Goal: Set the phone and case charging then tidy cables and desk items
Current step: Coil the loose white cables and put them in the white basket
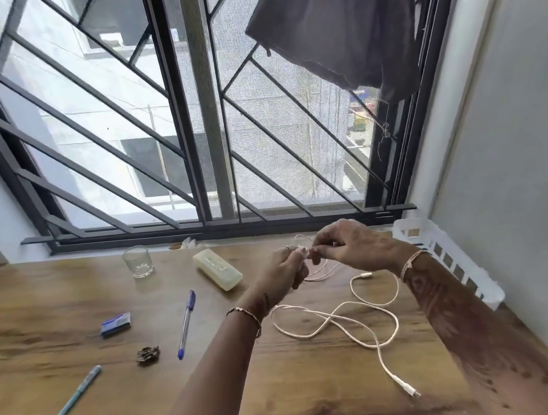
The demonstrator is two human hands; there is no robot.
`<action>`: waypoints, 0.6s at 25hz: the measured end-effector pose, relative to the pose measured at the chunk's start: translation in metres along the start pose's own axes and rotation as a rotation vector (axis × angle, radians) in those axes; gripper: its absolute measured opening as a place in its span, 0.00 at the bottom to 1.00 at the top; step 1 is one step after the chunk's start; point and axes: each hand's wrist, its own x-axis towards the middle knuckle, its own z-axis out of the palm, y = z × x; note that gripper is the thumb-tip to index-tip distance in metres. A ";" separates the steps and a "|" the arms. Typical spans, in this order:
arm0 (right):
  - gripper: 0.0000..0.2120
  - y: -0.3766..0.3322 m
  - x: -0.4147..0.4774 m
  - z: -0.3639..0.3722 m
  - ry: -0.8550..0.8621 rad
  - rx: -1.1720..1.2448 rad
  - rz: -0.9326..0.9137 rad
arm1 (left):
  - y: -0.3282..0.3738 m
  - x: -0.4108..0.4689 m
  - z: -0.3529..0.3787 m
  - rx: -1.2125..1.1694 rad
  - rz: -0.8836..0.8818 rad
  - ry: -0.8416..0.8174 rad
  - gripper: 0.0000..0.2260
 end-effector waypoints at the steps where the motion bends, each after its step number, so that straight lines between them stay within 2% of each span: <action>1: 0.08 0.006 0.002 -0.002 0.031 0.024 -0.009 | 0.004 -0.003 0.001 -0.049 -0.021 -0.006 0.15; 6: 0.07 0.015 0.007 0.007 0.170 0.193 -0.018 | 0.010 -0.006 0.001 -0.269 -0.099 -0.019 0.22; 10: 0.07 0.016 0.007 0.020 0.223 0.334 -0.004 | 0.013 -0.010 0.001 -0.462 -0.230 0.059 0.25; 13: 0.05 0.021 0.008 0.022 0.265 0.438 0.025 | 0.015 -0.015 0.002 -0.462 -0.251 0.093 0.22; 15: 0.05 0.024 0.007 0.024 0.278 0.506 0.026 | 0.017 -0.017 0.002 -0.563 -0.285 0.142 0.19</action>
